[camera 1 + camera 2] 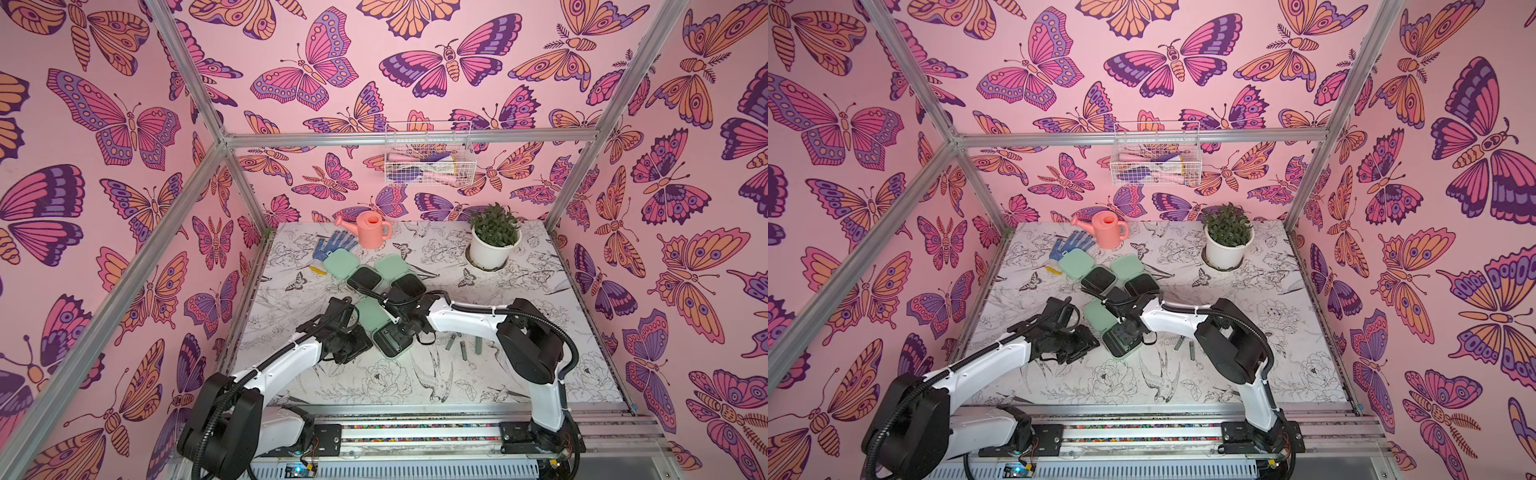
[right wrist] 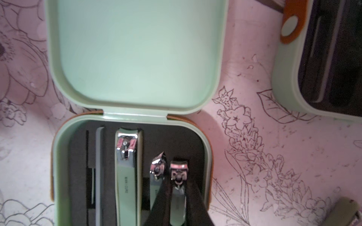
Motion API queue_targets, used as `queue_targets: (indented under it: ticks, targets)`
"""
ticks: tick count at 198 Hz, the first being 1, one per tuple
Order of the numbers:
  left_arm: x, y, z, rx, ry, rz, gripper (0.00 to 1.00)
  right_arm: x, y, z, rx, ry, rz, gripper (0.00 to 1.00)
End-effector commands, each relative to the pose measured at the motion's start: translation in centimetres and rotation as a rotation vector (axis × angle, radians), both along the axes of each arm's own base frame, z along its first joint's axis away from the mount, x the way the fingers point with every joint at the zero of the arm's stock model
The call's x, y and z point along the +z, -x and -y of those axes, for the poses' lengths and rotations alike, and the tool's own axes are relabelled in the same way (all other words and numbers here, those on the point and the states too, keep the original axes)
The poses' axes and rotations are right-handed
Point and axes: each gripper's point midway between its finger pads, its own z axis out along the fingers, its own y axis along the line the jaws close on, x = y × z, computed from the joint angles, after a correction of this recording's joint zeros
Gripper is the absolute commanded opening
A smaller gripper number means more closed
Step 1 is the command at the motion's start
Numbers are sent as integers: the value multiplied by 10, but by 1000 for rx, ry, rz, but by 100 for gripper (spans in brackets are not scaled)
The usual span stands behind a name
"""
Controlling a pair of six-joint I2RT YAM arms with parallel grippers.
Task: Organize nail clipper sets
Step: Place the nail clipper in the storage box.
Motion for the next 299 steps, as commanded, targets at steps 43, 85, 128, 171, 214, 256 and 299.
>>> queue_targets:
  ticks: [43, 85, 128, 171, 214, 256, 299]
  targets:
    - [-7, 4, -4, 6, -9, -20, 52, -30, 20, 21, -31, 103, -92, 8]
    - [-8, 4, -5, 9, -12, -22, 52, -37, 23, 24, -30, 130, -113, 9]
    - [-7, 3, -4, 7, -8, -20, 52, -43, 21, 24, -49, 148, -120, 10]
    - [-8, 4, -4, 7, -9, -22, 52, -39, 18, 23, -50, 147, -113, 12]
    - [-7, 4, -4, 7, -7, -22, 51, -32, 17, 20, -46, 134, -107, 17]
    - [-6, 3, -3, 5, -5, -19, 51, -28, 16, 17, -41, 126, -104, 22]
    - [-6, 3, -3, 5, -5, -18, 51, -24, 15, 12, -35, 106, -106, 24]
